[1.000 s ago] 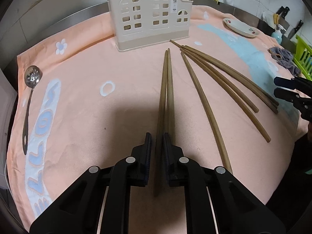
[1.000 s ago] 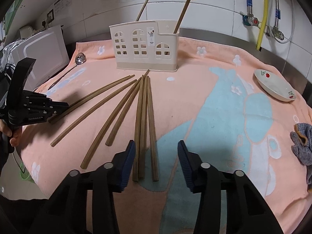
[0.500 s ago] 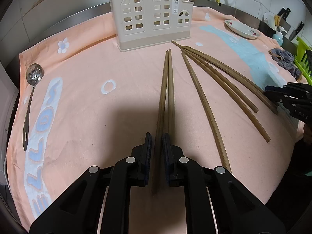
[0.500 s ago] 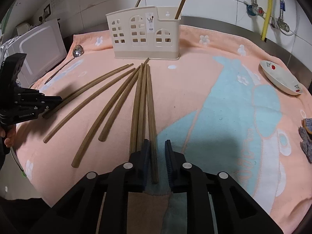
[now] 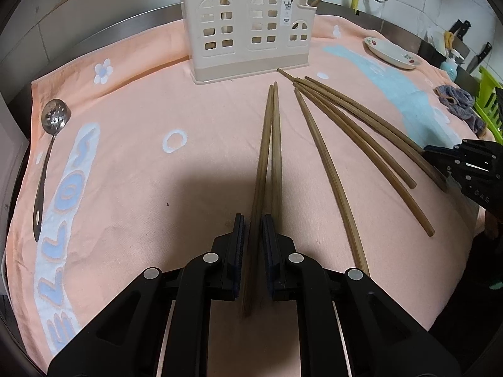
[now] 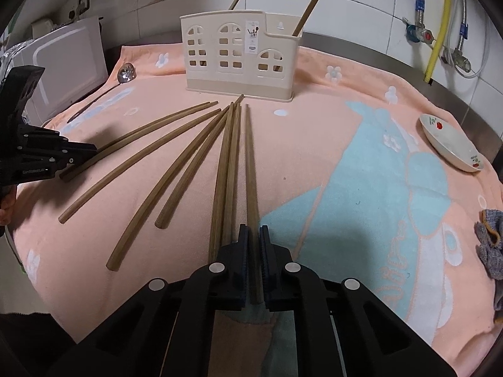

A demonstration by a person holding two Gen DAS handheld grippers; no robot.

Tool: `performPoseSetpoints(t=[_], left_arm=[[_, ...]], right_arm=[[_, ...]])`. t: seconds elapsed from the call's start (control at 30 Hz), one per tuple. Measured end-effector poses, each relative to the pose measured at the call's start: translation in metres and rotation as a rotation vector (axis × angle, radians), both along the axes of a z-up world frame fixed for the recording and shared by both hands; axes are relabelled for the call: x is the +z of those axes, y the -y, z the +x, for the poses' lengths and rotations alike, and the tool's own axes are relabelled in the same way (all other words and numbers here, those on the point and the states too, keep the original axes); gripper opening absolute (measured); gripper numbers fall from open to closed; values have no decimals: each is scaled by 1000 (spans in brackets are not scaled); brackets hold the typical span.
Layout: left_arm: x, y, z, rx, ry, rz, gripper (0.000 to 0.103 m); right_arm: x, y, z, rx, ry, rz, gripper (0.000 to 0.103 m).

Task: Organize utensils
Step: 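Lift the chopstick with the left tool and raise it over the holder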

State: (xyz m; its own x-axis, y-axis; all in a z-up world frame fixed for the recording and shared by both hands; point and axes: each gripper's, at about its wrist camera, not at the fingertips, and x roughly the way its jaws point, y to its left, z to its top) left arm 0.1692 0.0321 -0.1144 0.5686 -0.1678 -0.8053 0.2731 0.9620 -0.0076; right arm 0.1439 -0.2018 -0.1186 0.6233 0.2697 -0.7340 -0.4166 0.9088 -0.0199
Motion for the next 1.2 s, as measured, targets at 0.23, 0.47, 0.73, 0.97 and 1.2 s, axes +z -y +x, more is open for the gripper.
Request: performPoseSetpoints(t=[0.23,0.47,0.73,0.97,1.2], left_arm=[[6,0,-3,15,15,-14,8],[29,-2,-11,25,80,-29,7],[62,0,-13,24,175,-54,6],[88,4,-6,14,233,-70,6],[105,8,-1,0,268,-70,6]], right_arm=[[25,6,-10,-10,62,35,7],[72,13,-14,-7,171,99,7],[119,8,-3,25,254,160,7],[142,-5,13,58,293,182,7],[156,-12,22,79,318,190,7]])
